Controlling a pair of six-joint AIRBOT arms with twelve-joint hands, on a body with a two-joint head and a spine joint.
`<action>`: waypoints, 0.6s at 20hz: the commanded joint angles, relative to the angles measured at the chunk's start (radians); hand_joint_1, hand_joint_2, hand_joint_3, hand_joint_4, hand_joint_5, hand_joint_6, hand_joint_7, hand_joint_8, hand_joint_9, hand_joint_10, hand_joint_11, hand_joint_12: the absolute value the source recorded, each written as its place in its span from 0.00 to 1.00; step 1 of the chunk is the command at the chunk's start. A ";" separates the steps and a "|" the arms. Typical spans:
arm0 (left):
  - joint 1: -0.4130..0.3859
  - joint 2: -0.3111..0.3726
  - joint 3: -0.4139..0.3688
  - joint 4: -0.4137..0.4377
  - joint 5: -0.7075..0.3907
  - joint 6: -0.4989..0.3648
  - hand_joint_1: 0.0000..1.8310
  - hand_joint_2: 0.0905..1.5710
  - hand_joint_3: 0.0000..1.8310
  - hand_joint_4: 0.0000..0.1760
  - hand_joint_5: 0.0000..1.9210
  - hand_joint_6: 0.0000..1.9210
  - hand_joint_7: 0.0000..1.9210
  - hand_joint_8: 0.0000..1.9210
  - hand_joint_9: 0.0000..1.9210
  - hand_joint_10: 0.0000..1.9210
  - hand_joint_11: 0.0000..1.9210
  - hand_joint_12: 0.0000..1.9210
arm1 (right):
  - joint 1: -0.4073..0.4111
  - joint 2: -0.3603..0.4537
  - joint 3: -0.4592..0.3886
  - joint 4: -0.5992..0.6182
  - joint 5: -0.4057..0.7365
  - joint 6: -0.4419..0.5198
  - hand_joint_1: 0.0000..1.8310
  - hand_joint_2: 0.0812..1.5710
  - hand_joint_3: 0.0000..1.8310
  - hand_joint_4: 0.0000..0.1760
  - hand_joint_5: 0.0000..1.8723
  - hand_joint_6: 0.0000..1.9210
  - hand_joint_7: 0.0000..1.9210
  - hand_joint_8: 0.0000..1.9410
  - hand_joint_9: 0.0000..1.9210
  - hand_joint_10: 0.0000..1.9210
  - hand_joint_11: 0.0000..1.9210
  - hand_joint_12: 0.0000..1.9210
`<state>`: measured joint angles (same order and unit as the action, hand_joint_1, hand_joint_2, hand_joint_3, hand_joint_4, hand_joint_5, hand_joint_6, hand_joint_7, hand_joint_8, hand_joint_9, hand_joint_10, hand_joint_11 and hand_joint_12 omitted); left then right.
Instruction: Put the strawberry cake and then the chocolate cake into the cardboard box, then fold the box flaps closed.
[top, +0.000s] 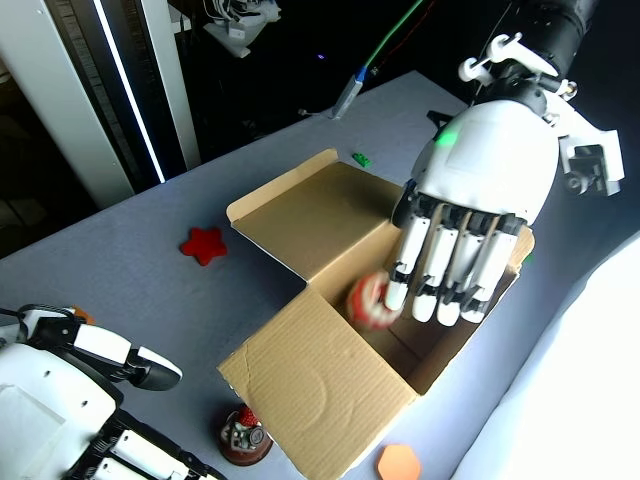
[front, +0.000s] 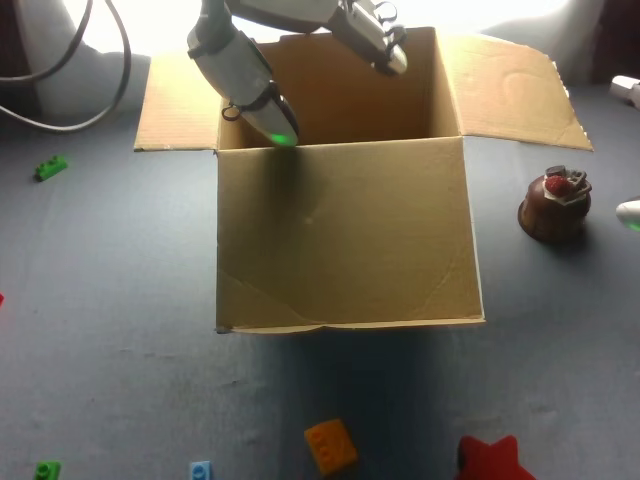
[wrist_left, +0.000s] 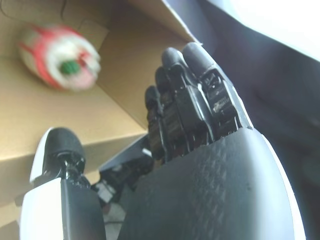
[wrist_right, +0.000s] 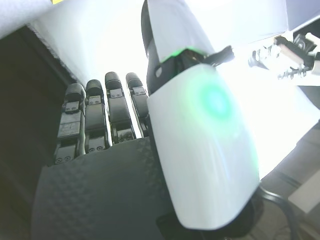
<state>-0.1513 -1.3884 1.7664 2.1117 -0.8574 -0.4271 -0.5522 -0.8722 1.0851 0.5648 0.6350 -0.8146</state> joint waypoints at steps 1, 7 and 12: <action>-0.022 0.005 0.010 -0.054 0.032 0.007 0.23 0.63 0.00 0.26 0.15 0.00 0.18 0.00 0.23 0.00 0.01 0.58 | 0.015 0.000 0.011 -0.008 0.104 0.005 0.54 0.67 0.00 0.00 0.02 0.00 0.04 0.00 0.01 0.00 0.00 0.05; -0.063 0.024 0.060 -0.039 0.017 0.007 0.18 0.64 0.00 0.30 0.13 0.00 0.16 0.00 0.20 0.00 0.00 0.58 | 0.028 -0.070 0.068 0.028 0.102 -0.026 0.55 0.64 0.00 0.00 0.01 0.00 0.04 0.00 0.00 0.00 0.00 0.05; -0.078 0.083 0.076 -0.037 -0.034 -0.029 0.14 0.64 0.00 0.33 0.13 0.00 0.16 0.00 0.20 0.00 0.00 0.58 | 0.032 -0.137 0.121 0.074 0.103 -0.076 0.56 0.65 0.00 0.01 0.00 0.00 0.02 0.00 0.00 0.00 0.00 0.05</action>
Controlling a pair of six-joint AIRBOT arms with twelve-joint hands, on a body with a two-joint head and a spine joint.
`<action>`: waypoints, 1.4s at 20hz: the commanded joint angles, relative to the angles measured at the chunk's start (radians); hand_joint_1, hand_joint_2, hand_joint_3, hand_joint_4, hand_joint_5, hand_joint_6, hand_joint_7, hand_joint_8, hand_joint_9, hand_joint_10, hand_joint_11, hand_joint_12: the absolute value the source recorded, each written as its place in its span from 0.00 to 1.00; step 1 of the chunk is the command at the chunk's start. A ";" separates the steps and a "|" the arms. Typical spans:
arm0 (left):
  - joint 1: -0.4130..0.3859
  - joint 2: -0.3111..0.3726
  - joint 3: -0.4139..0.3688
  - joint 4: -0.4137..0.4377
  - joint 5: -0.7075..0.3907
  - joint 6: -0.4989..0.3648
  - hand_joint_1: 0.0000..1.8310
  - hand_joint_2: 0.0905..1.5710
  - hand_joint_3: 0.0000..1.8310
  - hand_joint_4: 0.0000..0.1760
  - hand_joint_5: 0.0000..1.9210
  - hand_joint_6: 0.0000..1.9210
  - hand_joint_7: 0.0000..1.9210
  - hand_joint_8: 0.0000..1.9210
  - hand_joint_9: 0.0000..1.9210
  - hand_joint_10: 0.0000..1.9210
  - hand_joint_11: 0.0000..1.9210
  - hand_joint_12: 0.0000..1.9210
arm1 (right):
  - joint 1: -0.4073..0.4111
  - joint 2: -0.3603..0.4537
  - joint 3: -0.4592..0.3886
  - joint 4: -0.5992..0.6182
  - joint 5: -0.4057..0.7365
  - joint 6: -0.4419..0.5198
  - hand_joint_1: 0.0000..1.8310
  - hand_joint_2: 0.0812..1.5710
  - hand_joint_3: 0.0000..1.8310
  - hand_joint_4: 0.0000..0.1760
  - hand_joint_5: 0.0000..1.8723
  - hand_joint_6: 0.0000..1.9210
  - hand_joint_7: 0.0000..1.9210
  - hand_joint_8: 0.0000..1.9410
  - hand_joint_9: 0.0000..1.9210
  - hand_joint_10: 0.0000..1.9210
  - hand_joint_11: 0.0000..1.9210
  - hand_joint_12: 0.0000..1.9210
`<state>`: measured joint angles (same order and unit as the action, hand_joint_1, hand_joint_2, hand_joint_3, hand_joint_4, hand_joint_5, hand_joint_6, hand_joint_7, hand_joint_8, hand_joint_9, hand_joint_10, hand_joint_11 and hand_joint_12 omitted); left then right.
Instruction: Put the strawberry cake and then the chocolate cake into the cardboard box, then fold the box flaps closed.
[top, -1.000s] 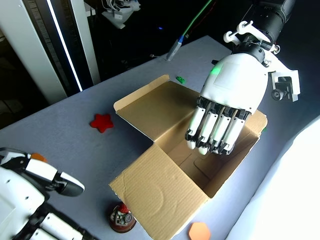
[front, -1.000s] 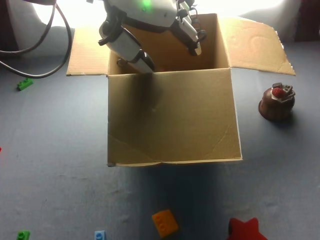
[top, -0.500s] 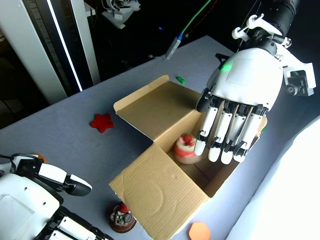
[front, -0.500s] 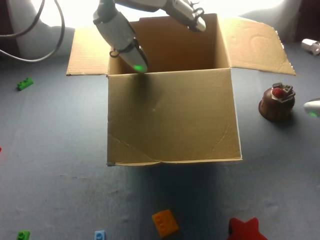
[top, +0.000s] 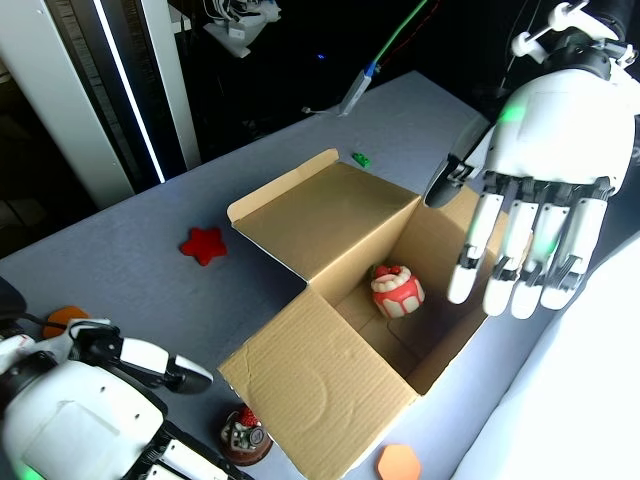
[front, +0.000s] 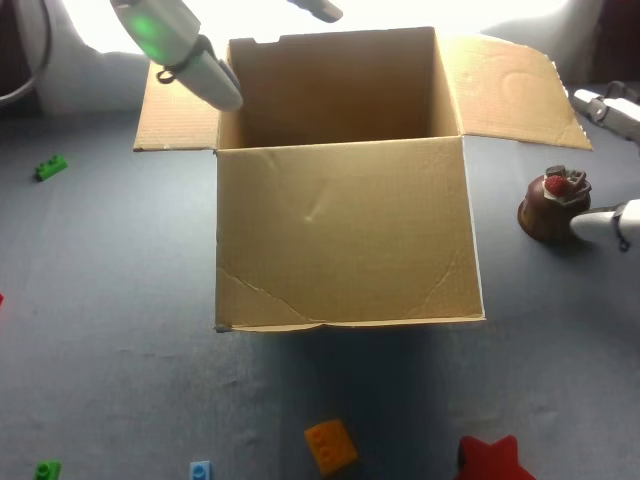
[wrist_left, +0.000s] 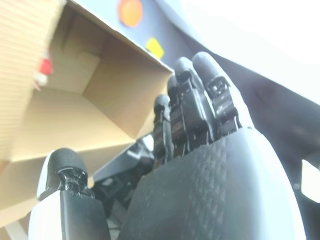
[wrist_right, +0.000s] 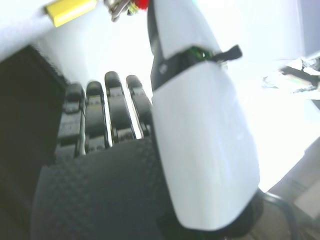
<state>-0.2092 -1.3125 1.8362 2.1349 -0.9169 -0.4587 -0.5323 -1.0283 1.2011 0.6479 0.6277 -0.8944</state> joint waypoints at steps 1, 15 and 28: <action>-0.021 0.021 0.007 -0.061 0.018 -0.005 0.15 0.64 0.00 0.32 0.12 0.00 0.16 0.00 0.20 0.00 0.00 0.57 | 0.011 0.010 0.014 -0.005 0.110 0.001 0.56 0.65 0.00 0.05 0.00 0.00 0.01 0.00 0.00 0.00 0.00 0.02; 0.023 0.224 0.039 -0.011 -0.068 -0.115 0.17 0.66 0.00 0.33 0.13 0.00 0.17 0.00 0.21 0.00 0.00 0.57 | 0.016 -0.072 0.057 0.014 0.105 -0.121 0.57 0.65 0.00 0.05 0.01 0.00 0.04 0.00 0.01 0.00 0.00 0.01; 0.231 0.335 -0.012 -0.127 -0.061 -0.122 0.19 0.65 0.00 0.35 0.13 0.00 0.17 0.00 0.21 0.00 0.00 0.59 | 0.032 -0.136 0.116 0.050 0.061 -0.105 0.58 0.65 0.00 0.08 0.05 0.00 0.06 0.00 0.03 0.00 0.00 0.12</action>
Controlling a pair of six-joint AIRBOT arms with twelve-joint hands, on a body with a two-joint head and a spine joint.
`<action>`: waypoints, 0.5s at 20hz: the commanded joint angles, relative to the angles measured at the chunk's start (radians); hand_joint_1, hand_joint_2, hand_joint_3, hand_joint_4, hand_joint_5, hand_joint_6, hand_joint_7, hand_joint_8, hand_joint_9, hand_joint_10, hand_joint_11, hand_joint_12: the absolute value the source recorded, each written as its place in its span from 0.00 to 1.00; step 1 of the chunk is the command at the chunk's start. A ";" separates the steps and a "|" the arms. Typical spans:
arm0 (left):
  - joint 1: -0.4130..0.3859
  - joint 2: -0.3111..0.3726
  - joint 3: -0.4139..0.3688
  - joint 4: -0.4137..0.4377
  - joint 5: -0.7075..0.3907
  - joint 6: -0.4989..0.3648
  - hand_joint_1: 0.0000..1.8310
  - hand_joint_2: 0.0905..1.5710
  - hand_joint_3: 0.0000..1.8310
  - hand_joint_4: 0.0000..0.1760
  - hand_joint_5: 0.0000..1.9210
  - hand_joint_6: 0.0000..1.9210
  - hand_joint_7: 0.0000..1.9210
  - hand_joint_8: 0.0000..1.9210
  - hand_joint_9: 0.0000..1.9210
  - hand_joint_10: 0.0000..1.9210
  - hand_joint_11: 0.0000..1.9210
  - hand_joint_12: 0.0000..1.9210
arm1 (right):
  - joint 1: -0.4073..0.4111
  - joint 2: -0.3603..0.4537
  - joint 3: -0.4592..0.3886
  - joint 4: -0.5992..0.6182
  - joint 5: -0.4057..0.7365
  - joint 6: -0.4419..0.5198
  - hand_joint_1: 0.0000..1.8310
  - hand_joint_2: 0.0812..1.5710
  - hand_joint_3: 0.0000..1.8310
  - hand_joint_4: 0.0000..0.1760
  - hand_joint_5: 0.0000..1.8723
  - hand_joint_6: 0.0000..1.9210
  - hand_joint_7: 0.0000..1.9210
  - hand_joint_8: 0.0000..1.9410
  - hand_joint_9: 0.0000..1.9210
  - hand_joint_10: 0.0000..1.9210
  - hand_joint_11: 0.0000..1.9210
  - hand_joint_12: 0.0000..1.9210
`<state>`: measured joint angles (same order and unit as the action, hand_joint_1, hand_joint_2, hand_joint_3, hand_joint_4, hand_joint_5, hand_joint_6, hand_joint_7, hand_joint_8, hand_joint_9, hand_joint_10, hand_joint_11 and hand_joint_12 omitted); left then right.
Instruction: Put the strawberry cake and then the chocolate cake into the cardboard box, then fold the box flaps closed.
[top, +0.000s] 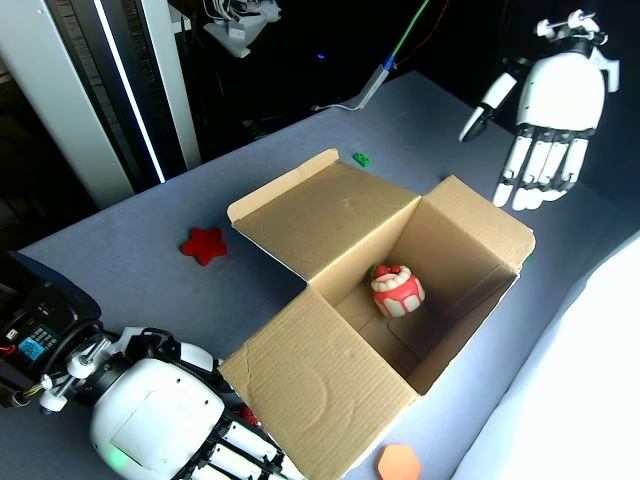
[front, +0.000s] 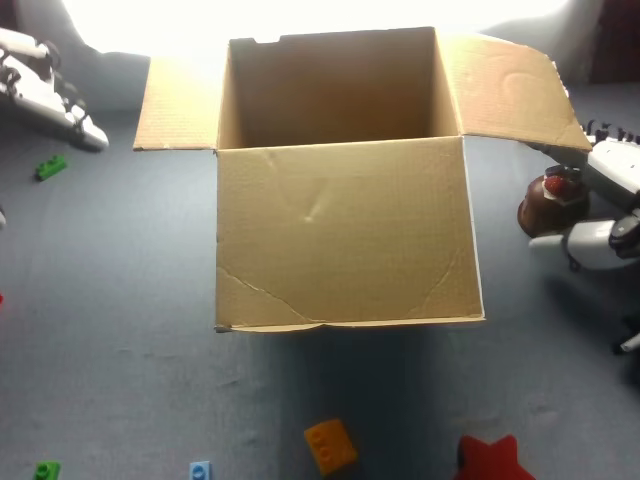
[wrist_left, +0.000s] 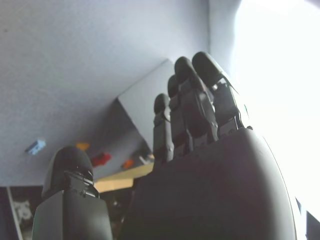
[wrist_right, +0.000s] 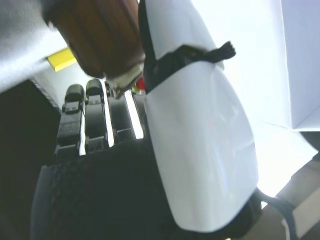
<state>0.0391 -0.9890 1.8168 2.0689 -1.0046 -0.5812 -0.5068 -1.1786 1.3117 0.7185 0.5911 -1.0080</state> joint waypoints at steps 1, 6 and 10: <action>0.006 0.018 -0.002 -0.086 0.030 0.006 0.18 0.65 0.00 0.37 0.13 0.00 0.17 0.00 0.21 0.00 0.00 0.59 | 0.017 0.010 0.014 0.012 0.072 -0.001 0.58 0.65 0.00 0.06 0.05 0.00 0.07 0.00 0.03 0.00 0.00 0.10; 0.099 0.036 -0.032 -0.201 0.038 0.045 0.18 0.66 0.00 0.36 0.12 0.00 0.16 0.00 0.21 0.00 0.00 0.59 | 0.037 0.000 0.036 0.067 0.039 -0.042 0.57 0.65 0.00 0.06 0.05 0.00 0.07 0.00 0.02 0.00 0.00 0.10; 0.170 0.051 -0.064 -0.275 0.047 0.092 0.18 0.66 0.00 0.36 0.13 0.00 0.16 0.00 0.21 0.00 0.00 0.59 | 0.032 -0.004 0.035 0.067 0.039 -0.077 0.58 0.65 0.00 0.08 0.05 0.00 0.06 0.00 0.02 0.00 0.00 0.13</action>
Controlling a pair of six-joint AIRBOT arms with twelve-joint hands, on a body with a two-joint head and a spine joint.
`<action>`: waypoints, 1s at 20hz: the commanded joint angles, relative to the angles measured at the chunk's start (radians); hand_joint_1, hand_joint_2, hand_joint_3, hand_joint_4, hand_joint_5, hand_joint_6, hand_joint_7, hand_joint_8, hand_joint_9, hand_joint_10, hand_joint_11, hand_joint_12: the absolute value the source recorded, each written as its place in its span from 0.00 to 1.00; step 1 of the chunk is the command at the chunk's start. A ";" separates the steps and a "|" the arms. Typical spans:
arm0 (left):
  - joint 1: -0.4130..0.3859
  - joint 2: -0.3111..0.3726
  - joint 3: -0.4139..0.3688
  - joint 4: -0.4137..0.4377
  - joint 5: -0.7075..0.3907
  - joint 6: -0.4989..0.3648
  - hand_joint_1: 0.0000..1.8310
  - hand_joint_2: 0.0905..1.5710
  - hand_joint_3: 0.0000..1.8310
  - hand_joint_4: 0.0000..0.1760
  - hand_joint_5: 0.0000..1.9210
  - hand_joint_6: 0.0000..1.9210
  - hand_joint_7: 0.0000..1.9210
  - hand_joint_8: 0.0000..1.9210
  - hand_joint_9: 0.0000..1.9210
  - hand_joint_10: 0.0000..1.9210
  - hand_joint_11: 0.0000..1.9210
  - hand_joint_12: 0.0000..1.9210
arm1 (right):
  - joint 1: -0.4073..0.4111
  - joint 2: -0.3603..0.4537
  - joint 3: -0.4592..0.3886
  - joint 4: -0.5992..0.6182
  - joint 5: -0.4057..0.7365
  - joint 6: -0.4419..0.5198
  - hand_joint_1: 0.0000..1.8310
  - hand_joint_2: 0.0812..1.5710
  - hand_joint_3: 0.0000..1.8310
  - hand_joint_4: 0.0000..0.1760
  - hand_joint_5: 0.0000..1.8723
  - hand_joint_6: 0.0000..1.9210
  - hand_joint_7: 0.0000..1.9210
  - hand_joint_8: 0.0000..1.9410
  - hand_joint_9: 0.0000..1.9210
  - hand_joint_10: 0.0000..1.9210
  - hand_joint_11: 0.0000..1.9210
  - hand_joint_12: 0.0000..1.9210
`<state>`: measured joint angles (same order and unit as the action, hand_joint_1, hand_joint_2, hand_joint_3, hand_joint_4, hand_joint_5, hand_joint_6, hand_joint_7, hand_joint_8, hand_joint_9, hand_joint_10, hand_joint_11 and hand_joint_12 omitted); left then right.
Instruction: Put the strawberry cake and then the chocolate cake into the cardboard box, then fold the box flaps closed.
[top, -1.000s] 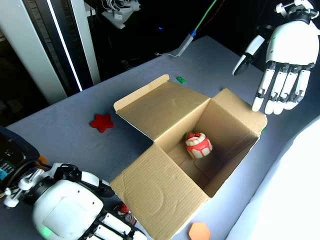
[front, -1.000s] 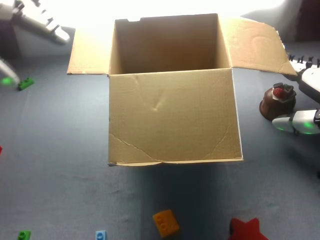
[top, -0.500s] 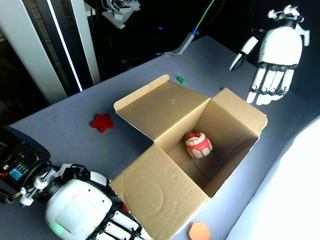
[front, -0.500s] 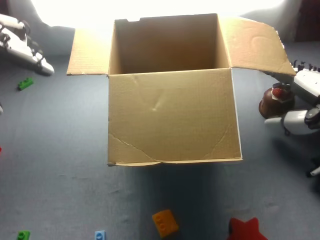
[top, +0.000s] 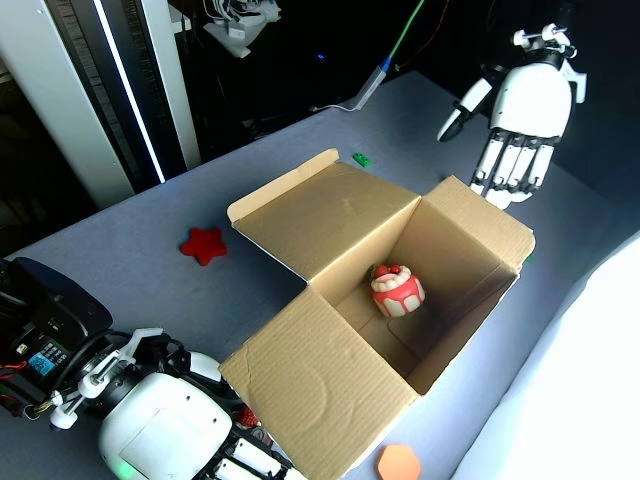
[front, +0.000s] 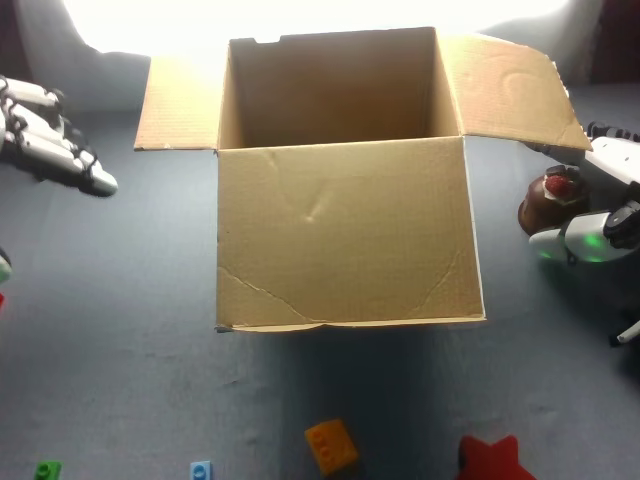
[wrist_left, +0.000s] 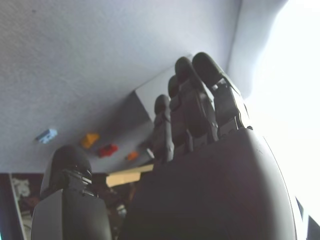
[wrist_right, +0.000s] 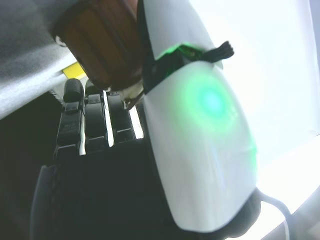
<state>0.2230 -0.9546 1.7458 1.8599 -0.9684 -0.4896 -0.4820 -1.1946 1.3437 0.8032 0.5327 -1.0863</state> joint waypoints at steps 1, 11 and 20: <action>0.000 0.019 -0.001 -0.084 0.011 0.010 0.17 0.66 0.00 0.37 0.13 0.00 0.16 0.00 0.21 0.00 0.00 0.59 | 0.007 0.012 0.003 -0.017 0.097 0.001 0.59 0.65 0.00 0.07 0.05 0.00 0.07 0.00 0.02 0.00 0.00 0.12; 0.067 0.039 -0.089 -0.142 0.028 0.076 0.15 0.67 0.00 0.36 0.12 0.00 0.17 0.00 0.21 0.00 0.00 0.59 | 0.006 0.013 0.003 -0.018 0.113 -0.012 0.59 0.64 0.00 0.03 0.06 0.00 0.08 0.00 0.03 0.00 0.00 0.09; 0.076 0.038 -0.096 -0.155 0.032 0.103 0.14 0.67 0.00 0.35 0.11 0.00 0.16 0.00 0.21 0.00 0.00 0.59 | 0.004 0.012 0.003 -0.018 0.126 -0.022 0.59 0.64 0.00 0.06 0.06 0.00 0.09 0.00 0.03 0.00 0.00 0.12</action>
<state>0.3035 -0.9291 1.6463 1.7725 -0.9340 -0.3904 -0.4824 -1.1946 1.3437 0.8028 0.5518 -1.1057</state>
